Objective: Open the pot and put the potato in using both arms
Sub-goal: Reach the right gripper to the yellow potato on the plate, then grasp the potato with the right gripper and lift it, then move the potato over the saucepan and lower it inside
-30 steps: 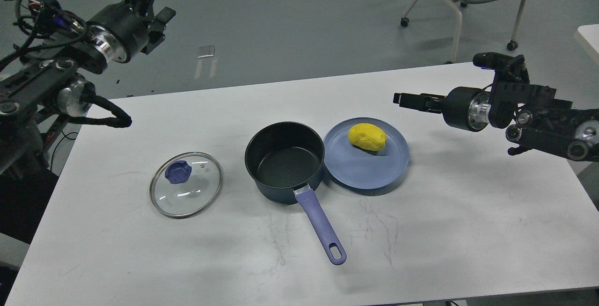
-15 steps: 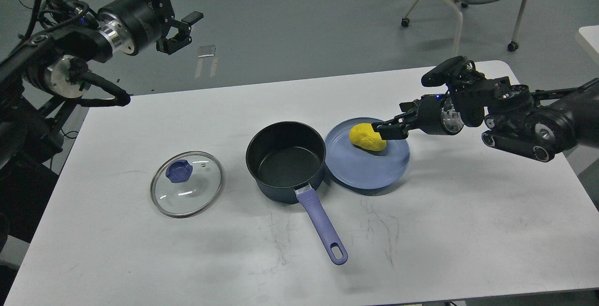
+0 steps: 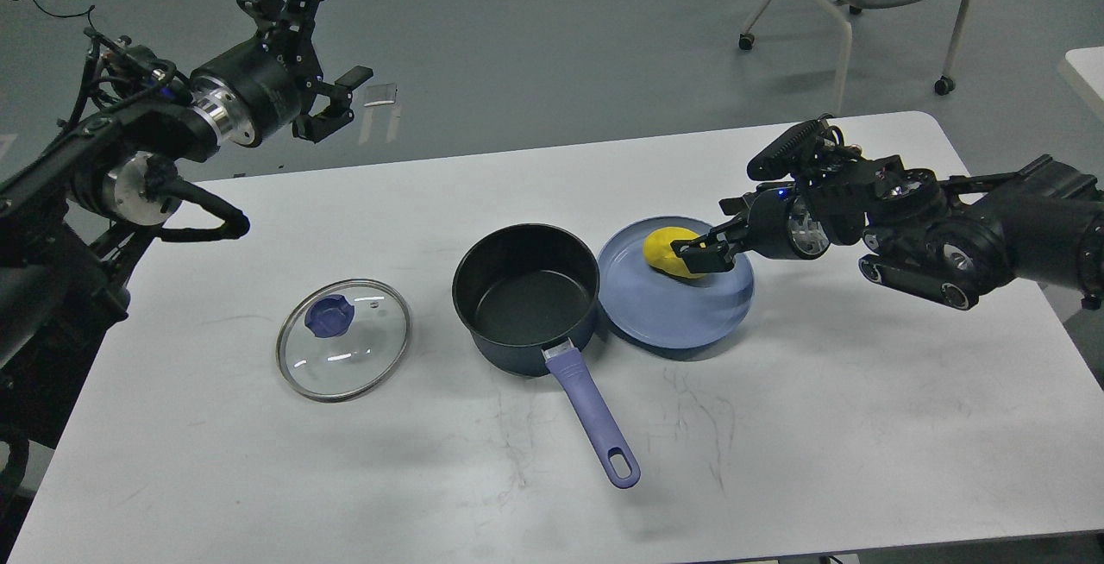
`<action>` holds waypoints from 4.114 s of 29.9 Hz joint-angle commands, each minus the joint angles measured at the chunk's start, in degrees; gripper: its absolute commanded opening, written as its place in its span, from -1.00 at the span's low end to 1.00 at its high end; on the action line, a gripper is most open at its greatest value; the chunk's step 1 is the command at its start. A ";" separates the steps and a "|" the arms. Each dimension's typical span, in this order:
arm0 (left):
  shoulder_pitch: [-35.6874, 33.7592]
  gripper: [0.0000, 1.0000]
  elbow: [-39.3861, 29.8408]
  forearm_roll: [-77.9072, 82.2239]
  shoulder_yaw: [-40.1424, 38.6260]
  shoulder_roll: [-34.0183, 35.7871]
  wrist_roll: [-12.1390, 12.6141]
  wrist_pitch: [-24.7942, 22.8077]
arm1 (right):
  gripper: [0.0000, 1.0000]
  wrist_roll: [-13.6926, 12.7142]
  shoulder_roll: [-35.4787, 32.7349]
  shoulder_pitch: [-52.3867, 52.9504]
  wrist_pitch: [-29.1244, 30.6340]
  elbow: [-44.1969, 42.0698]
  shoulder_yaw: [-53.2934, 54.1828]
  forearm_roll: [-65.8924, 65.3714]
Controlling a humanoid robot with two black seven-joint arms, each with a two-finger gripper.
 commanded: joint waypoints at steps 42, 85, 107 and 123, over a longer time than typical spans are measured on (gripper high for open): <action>5.12 0.96 0.05 1.54 -0.09 0.85 -2.68 0.81 | 0.10 -0.28 5.89 -1.30 -3.58 -4.61 -4.84 0.16; 5.74 0.96 0.05 1.45 -0.09 2.52 -4.00 1.07 | 0.07 -0.10 15.03 9.60 -8.33 -1.53 -6.95 0.95; 5.91 0.96 0.05 1.45 -0.09 2.61 -4.62 1.07 | 0.07 0.77 15.03 12.68 -8.42 4.44 -6.86 6.31; 6.70 0.96 0.05 1.54 -0.09 2.61 -4.62 1.07 | 0.30 1.04 15.03 10.57 -7.36 6.12 -7.47 12.02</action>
